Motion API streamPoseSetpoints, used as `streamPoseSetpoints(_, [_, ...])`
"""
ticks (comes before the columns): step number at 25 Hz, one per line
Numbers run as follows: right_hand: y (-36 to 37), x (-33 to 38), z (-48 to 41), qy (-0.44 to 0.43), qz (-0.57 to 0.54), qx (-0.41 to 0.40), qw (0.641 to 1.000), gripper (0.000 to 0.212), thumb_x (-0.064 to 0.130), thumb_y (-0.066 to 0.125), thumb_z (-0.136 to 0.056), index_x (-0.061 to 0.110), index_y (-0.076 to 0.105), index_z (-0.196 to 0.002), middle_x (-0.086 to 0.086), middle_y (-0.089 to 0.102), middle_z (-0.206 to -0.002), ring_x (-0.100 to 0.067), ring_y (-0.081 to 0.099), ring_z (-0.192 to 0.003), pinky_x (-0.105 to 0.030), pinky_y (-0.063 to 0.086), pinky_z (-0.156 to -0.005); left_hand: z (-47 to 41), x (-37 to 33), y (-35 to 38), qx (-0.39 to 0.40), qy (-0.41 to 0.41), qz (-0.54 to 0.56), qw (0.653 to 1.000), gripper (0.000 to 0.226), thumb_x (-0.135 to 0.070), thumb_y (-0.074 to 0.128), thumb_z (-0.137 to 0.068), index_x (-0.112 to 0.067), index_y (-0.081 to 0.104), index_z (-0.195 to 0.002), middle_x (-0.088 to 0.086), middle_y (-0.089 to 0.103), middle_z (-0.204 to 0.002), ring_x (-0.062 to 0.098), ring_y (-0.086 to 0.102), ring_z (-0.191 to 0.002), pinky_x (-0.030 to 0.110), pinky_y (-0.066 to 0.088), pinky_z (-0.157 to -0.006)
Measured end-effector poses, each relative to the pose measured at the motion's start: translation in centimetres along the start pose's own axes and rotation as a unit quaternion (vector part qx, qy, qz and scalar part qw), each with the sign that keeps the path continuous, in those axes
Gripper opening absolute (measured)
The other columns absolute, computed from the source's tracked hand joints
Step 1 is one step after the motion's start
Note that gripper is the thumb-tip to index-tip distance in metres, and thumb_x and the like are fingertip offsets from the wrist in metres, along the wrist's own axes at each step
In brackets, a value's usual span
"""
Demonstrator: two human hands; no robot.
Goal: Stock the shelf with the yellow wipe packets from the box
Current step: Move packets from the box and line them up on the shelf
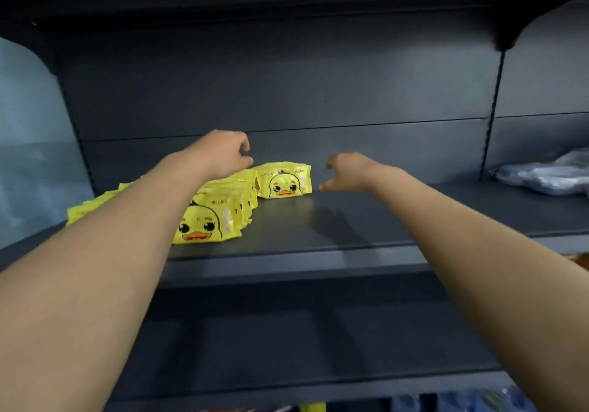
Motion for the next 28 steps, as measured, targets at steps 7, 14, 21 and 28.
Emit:
streamPoseSetpoints(7, [-2.7, -1.3, 10.8, -0.004, -0.011, -0.018, 1.0, 0.053, 0.034, 0.055, -0.092, 0.004, 0.042, -0.133, -0.014, 0.047, -0.135, -0.03, 0.045, -0.123, -0.038, 0.04, -0.1, 11.1, -5.4, -2.0, -0.038, 0.01, -0.014, 0.999, 0.033, -0.032, 0.05, -0.093, -0.015, 0.053, -0.121, 0.007, 0.051, -0.126, 0.025, 0.05, -0.115, 0.038, 0.042, -0.096])
streamPoseSetpoints(14, [-1.9, -2.9, 21.0, 0.019, -0.034, -0.021, 0.999, 0.053, 0.035, 0.055, -0.092, 0.006, 0.04, -0.135, -0.015, 0.045, -0.132, -0.03, 0.046, -0.119, -0.039, 0.042, -0.097, 20.5, -10.1, -0.7, -0.022, 0.015, 0.013, 1.0, 0.035, -0.032, 0.048, -0.094, -0.018, 0.051, -0.125, 0.004, 0.047, -0.128, 0.021, 0.044, -0.119, 0.035, 0.041, -0.093])
streamPoseSetpoints(21, [1.4, -4.0, 30.4, 0.031, -0.03, 0.015, 0.999, 0.051, 0.035, 0.055, -0.093, 0.005, 0.043, -0.132, -0.017, 0.045, -0.132, -0.033, 0.045, -0.119, -0.041, 0.042, -0.098, 28.6, -13.9, 1.5, -0.015, -0.002, 0.058, 0.998, 0.035, -0.03, 0.047, -0.095, -0.015, 0.05, -0.126, 0.007, 0.046, -0.132, 0.024, 0.042, -0.122, 0.041, 0.042, -0.096])
streamPoseSetpoints(28, [12.5, -9.1, 35.9, 0.057, -0.033, 0.088, 0.994, 0.05, 0.031, 0.056, -0.091, 0.003, 0.045, -0.131, -0.019, 0.046, -0.131, -0.037, 0.043, -0.122, -0.045, 0.04, -0.101, 33.7, -16.8, 10.6, 0.038, -0.016, 0.079, 0.996, 0.035, -0.029, 0.047, -0.094, -0.013, 0.051, -0.126, 0.007, 0.047, -0.13, 0.024, 0.042, -0.121, 0.04, 0.043, -0.091])
Point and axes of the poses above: each hand's wrist, its own z-axis away from the middle knuckle, its own y-axis out of the palm, x = y × z, the point moved 1 cm from there along -z, towards the middle knuckle
